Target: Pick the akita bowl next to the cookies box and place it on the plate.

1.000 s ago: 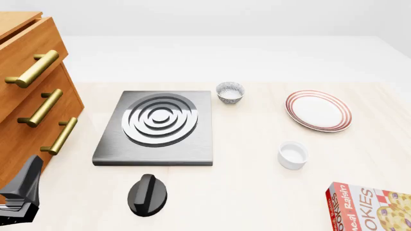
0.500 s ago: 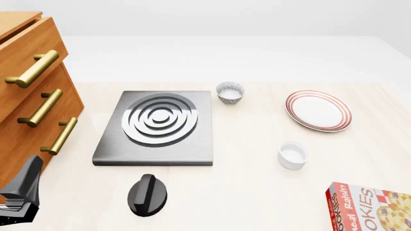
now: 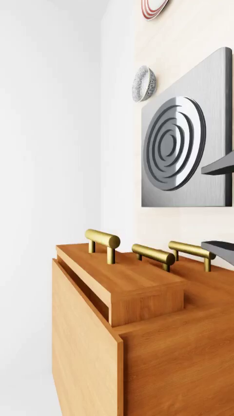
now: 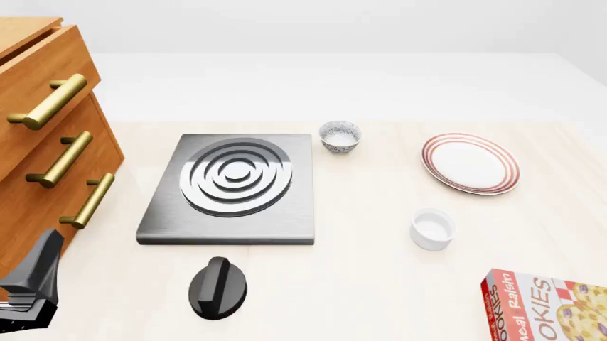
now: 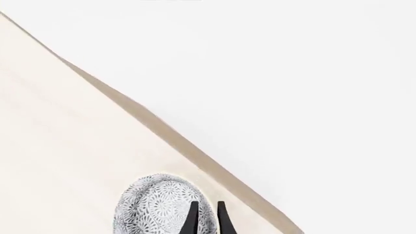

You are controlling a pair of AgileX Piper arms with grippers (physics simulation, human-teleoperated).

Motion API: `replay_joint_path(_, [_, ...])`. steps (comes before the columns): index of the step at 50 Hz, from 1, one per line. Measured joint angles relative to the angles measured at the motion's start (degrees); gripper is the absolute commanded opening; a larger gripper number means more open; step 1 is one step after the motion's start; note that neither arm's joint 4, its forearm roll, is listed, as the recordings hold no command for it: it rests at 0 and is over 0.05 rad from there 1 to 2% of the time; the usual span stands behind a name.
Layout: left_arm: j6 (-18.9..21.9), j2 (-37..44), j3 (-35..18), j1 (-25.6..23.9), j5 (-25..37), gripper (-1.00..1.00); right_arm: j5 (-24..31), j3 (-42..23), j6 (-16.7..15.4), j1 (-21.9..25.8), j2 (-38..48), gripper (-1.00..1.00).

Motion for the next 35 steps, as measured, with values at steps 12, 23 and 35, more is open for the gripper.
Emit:
replay_joint_path(12, [0.00,0.00,0.00,0.00,0.00,1.00,2.59,1.83,1.37,0.34,-3.96,-1.00])
replay_joint_path(23, [0.00,0.00,0.00,0.00,0.00,1.00,6.11,2.41,3.31,0.88,-9.04,-1.00])
replay_joint_path(35, [0.00,0.00,0.00,0.00,0.00,1.00,9.84,1.30,4.81,2.00,-13.43,-1.00])
